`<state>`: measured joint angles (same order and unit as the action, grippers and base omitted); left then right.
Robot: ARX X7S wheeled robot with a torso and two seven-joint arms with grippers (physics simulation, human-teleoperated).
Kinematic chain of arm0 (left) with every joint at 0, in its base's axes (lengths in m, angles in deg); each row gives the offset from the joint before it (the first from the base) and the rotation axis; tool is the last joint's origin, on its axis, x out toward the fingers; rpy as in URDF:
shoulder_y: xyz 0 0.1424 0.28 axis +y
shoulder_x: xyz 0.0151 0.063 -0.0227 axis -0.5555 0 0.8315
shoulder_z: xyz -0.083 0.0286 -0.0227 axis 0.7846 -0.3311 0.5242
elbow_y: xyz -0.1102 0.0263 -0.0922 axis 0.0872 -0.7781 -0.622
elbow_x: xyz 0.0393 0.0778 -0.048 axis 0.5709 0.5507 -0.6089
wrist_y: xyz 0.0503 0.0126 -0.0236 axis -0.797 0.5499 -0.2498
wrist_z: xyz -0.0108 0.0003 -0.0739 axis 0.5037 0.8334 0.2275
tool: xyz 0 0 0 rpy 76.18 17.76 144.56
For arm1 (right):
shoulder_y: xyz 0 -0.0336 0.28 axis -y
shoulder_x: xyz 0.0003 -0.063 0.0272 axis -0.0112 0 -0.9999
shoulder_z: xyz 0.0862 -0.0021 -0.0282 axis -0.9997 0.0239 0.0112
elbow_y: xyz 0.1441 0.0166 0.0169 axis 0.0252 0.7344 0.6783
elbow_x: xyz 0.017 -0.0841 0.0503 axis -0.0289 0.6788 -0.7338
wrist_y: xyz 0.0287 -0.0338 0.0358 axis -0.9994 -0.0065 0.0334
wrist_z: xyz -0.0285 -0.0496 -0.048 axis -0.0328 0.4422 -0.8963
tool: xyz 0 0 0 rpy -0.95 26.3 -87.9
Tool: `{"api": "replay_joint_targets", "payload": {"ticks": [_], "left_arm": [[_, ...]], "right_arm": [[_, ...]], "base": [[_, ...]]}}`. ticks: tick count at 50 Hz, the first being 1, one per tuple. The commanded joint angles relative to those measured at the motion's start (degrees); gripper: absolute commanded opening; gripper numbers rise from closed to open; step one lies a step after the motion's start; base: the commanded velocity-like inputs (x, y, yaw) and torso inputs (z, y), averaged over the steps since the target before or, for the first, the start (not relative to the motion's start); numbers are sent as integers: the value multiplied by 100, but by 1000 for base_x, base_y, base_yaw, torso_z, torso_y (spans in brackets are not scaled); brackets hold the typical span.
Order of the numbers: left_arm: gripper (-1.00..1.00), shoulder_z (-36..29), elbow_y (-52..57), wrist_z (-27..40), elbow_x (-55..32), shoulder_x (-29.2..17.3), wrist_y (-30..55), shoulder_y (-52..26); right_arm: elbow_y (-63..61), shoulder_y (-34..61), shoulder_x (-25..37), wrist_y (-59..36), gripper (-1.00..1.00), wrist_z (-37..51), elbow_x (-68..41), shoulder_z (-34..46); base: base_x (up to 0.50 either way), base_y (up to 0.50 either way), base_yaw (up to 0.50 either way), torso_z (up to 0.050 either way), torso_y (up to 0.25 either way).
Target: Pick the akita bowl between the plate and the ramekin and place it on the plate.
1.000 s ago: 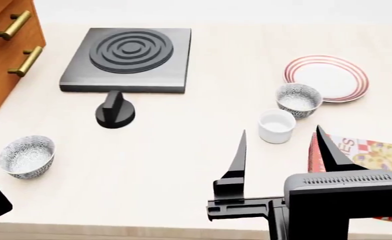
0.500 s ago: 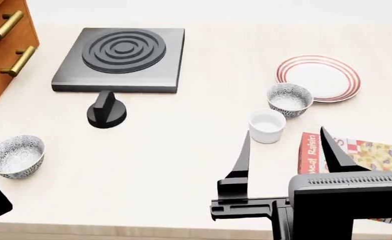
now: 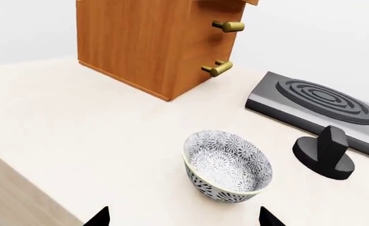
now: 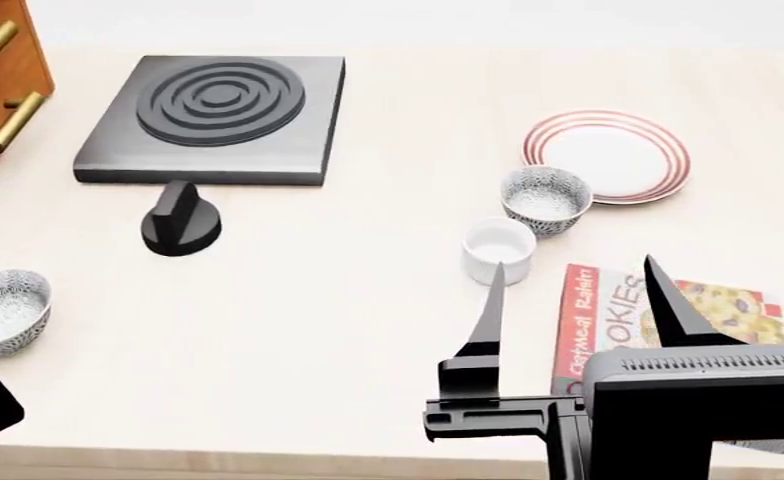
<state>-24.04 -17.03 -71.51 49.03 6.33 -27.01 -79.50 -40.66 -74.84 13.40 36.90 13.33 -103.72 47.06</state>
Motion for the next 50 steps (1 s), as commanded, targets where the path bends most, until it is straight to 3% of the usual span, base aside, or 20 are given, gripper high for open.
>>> {"api": "replay_joint_targets", "payload": {"ticks": [1, 50], "left_arm": [[100, -18, 12, 16, -20, -10, -5, 8], [100, -91, -24, 62, -92, -55, -53, 5]], "right_arm": [[2, -3, 23, 12, 100, 31, -24, 10], [-4, 38, 203, -22, 100, 153, 1, 221]], "base": [[0, -180, 0, 0, 0], [0, -157, 0, 0, 0]]}}
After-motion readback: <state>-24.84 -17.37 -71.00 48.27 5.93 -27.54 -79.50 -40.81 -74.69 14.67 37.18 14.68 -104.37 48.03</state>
